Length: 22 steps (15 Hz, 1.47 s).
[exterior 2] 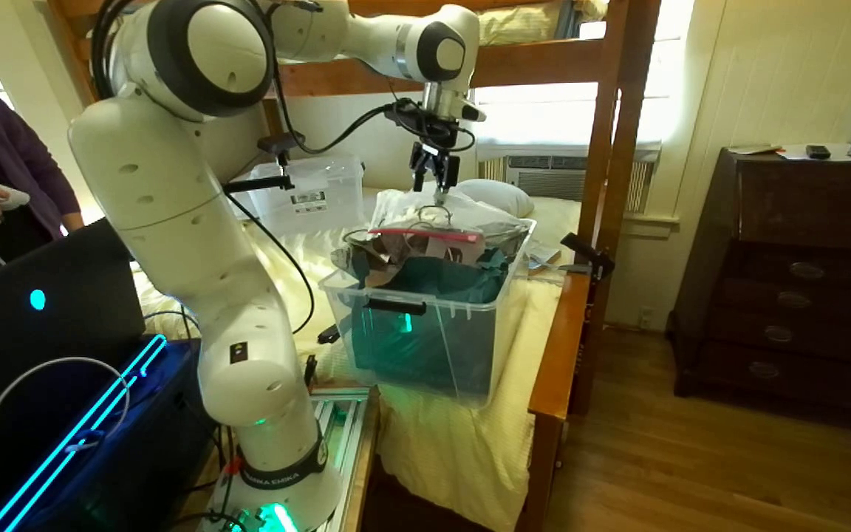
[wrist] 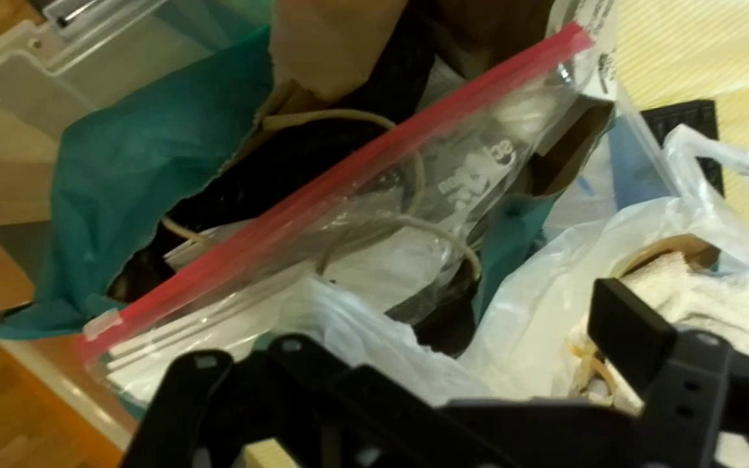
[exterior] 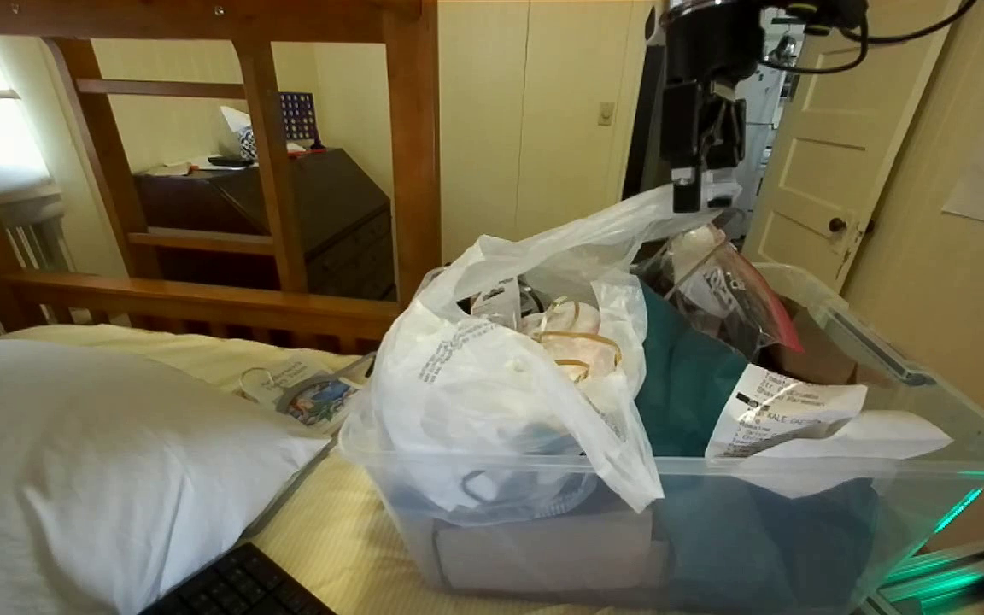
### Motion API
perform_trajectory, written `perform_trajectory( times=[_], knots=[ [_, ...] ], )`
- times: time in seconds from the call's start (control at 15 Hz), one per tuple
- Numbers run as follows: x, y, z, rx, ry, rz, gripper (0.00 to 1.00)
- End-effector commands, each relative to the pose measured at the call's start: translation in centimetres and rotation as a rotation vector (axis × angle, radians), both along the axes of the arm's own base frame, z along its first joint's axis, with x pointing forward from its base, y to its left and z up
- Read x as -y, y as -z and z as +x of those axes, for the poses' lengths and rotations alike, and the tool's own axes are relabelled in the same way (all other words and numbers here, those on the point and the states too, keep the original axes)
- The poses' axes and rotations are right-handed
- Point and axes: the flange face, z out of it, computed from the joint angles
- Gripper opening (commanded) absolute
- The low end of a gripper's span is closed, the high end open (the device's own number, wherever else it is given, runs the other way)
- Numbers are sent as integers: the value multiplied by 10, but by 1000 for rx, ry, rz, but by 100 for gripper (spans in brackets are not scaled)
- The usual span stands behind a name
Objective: Move the objects in the plastic
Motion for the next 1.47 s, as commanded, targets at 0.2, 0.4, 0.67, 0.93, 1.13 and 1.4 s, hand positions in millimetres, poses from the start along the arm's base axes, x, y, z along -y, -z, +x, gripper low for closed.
perform_trajectory(
  times=[0.2,0.4,0.67,0.93,1.13,1.4],
  knots=[
    [-16,-17,7,136,28,139,100],
    [-15,-20,1,85,32,170,100],
    [-16,-36,-3,174,-18,227,100],
    [-41,-50,-59,18,-183,388,100],
    [-58,-64,-85,0,-324,486,100],
    [-66,-61,-104,-48,-387,498,100]
  ],
)
